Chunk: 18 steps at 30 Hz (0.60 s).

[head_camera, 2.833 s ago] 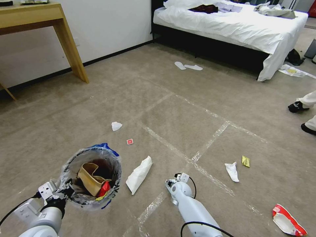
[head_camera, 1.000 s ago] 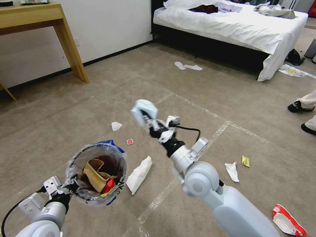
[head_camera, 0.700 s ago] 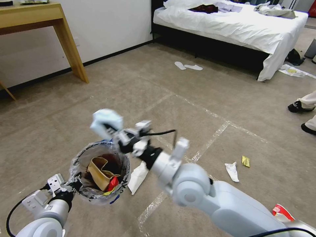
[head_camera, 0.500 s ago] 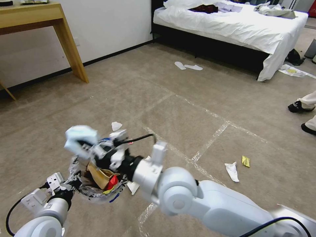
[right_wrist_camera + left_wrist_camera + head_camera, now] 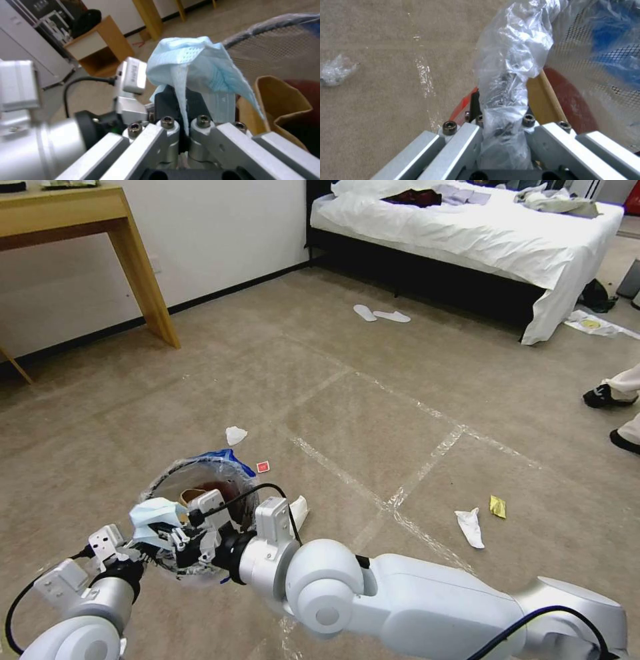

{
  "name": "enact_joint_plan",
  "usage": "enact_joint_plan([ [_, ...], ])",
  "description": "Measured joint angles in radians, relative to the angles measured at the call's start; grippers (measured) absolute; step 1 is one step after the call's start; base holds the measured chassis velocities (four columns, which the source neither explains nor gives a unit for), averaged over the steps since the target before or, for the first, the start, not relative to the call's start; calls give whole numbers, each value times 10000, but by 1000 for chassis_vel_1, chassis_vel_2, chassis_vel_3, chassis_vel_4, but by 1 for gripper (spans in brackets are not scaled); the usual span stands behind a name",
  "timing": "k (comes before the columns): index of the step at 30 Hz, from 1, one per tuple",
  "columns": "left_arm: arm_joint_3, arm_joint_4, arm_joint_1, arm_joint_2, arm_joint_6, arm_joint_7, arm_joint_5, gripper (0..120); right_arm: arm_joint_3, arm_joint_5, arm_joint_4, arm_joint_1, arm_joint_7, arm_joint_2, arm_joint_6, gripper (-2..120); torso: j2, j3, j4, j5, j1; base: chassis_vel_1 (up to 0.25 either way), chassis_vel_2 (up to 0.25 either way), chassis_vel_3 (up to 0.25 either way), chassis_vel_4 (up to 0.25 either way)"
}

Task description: Pick up the trash bin and place the garbage on the floor into it.

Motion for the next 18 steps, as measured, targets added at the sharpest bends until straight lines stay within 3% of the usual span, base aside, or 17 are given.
enact_joint_plan([
  [18, -8, 63, 23, 10, -12, 23, 0, 1, -99, -703, -767, 60, -76, 12, -62, 0, 0, 0, 0, 0, -2, 0, 0, 0, 0],
])
